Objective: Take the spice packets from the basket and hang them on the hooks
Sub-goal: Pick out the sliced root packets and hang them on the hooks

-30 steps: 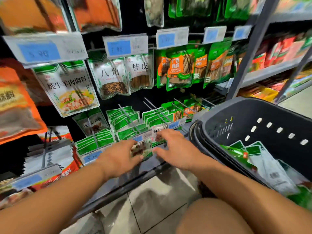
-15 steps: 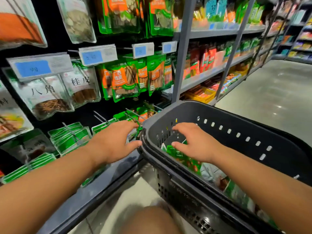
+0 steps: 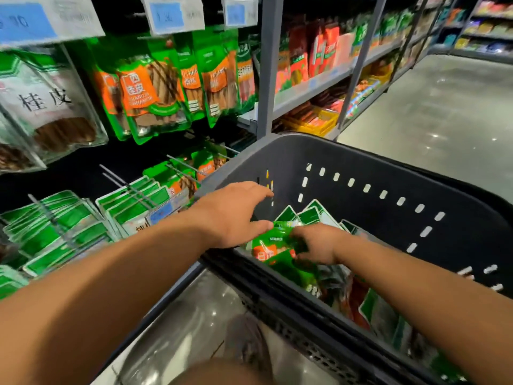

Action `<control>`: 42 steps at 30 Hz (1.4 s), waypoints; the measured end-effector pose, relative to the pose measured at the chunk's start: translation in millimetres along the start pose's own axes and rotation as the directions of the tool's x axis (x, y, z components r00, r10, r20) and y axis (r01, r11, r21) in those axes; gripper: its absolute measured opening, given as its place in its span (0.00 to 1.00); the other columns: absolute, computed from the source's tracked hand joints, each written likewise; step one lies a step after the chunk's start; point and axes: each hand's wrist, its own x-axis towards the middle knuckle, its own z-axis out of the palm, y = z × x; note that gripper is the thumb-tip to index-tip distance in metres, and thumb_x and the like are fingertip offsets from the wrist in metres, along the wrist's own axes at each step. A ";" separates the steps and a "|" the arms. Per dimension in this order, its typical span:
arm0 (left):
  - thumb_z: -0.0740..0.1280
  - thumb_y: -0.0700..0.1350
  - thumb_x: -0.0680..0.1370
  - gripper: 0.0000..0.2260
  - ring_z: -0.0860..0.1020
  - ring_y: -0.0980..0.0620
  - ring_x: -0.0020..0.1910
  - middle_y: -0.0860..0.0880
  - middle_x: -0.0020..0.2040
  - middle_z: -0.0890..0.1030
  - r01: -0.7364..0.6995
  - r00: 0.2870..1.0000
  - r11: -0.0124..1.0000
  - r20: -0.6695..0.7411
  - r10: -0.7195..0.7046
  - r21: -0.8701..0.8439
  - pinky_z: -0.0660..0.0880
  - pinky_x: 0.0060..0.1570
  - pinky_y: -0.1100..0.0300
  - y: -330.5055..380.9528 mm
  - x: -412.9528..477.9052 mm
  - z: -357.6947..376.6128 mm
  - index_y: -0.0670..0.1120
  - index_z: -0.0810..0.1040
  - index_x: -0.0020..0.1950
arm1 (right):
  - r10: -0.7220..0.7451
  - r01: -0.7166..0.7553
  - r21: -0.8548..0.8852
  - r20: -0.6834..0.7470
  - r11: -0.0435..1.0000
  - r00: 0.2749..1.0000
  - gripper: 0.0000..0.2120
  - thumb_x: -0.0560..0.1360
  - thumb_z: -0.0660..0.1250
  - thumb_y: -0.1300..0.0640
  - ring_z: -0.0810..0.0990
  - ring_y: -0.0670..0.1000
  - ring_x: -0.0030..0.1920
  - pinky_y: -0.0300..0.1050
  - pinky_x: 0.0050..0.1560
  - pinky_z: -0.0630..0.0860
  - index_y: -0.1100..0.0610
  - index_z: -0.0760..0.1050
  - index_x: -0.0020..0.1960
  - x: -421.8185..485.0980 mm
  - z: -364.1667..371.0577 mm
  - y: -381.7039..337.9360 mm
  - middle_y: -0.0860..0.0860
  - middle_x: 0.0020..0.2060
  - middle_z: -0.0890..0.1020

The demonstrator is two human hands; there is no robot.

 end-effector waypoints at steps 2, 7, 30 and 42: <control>0.65 0.62 0.80 0.29 0.66 0.51 0.76 0.53 0.77 0.67 -0.002 0.999 1.000 0.039 0.003 -0.006 0.67 0.73 0.51 3.5 11.3 1.6 0.55 0.63 0.79 | 0.019 -0.019 0.001 0.021 1.000 1.000 0.19 0.78 0.68 0.48 0.80 0.59 0.60 0.43 0.54 0.73 0.55 0.75 0.66 4.3 10.0 2.8 0.57 0.60 0.82; 0.67 0.61 0.79 0.30 0.69 0.50 0.74 0.51 0.76 0.69 -0.005 0.996 0.998 0.088 0.010 -0.055 0.67 0.73 0.51 9.6 23.8 10.8 0.54 0.64 0.78 | 0.075 -0.075 0.005 0.058 0.997 0.995 0.12 0.79 0.66 0.49 0.82 0.58 0.53 0.42 0.48 0.73 0.55 0.82 0.56 10.4 22.8 10.5 0.56 0.52 0.84; 0.78 0.61 0.70 0.33 0.80 0.53 0.60 0.55 0.62 0.82 0.195 0.967 0.910 -0.084 -0.241 -0.366 0.77 0.61 0.53 18.5 2.2 8.1 0.60 0.70 0.72 | -0.051 0.382 0.615 -0.485 0.690 0.873 0.04 0.79 0.70 0.65 0.80 0.41 0.34 0.33 0.34 0.75 0.58 0.80 0.47 -48.6 -70.9 37.6 0.48 0.36 0.81; 0.77 0.53 0.75 0.09 0.84 0.55 0.45 0.55 0.46 0.87 0.297 0.917 0.838 -0.107 -0.384 -0.457 0.79 0.47 0.57 21.0 -1.3 1.5 0.51 0.87 0.51 | 0.045 0.419 0.777 -0.495 0.469 0.868 0.05 0.78 0.72 0.65 0.85 0.53 0.42 0.44 0.46 0.84 0.63 0.79 0.53 -34.8 -51.4 38.3 0.63 0.43 0.83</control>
